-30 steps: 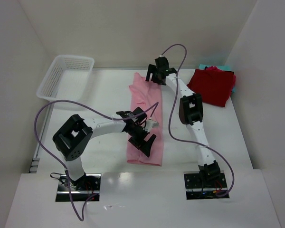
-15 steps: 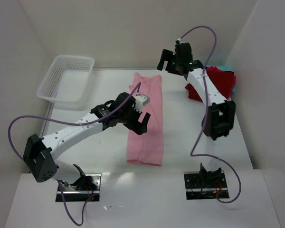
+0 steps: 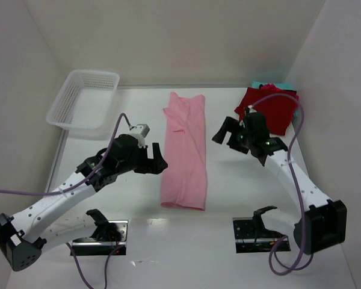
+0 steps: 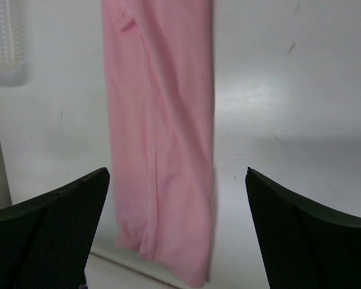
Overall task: Fold and stack the t-shirts
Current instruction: Rotate the tshirt 90 degrees
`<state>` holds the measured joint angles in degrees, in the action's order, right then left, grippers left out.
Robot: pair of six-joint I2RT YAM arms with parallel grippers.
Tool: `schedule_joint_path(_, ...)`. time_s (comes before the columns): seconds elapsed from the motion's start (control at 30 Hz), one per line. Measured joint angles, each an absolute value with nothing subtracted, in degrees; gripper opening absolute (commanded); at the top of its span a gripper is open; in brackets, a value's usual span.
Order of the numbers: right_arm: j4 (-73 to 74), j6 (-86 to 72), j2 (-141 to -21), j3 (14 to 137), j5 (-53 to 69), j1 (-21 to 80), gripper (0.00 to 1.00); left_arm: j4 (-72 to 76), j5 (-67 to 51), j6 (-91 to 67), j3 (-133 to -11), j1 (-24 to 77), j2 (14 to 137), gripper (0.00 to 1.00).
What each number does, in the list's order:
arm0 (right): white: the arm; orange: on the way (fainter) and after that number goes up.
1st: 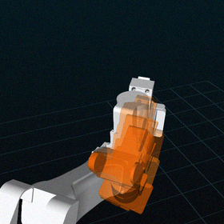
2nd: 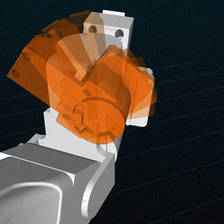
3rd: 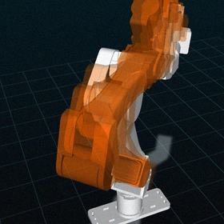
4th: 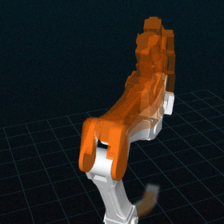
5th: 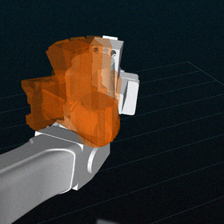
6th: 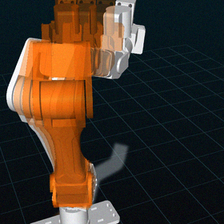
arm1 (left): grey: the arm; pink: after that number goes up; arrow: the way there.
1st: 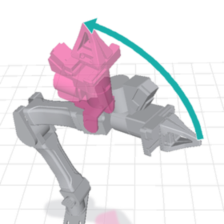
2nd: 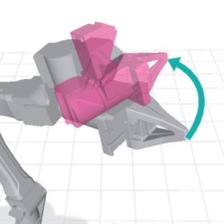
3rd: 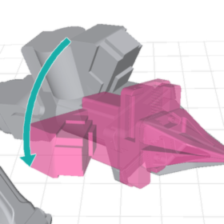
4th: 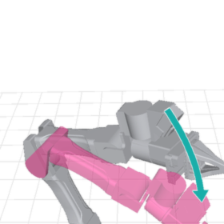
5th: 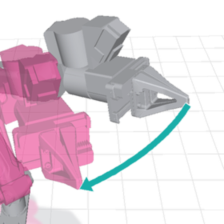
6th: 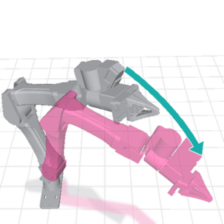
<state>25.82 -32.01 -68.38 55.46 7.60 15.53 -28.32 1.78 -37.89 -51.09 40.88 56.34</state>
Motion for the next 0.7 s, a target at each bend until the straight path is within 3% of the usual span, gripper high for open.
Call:
schedule_joint_path(0.37, 31.27, -48.29, -39.07, 35.81, 10.98, 20.49, 0.99, -27.99, -0.32, -45.23, -46.17, 40.27, 57.89, 0.99)
schedule_joint_path(0.7, 33.76, -53.08, -40.8, 30.63, 11.94, 23.31, 0.97, -32.01, -1.34, -54.13, -36.18, 40.14, 40.84, 0.99)
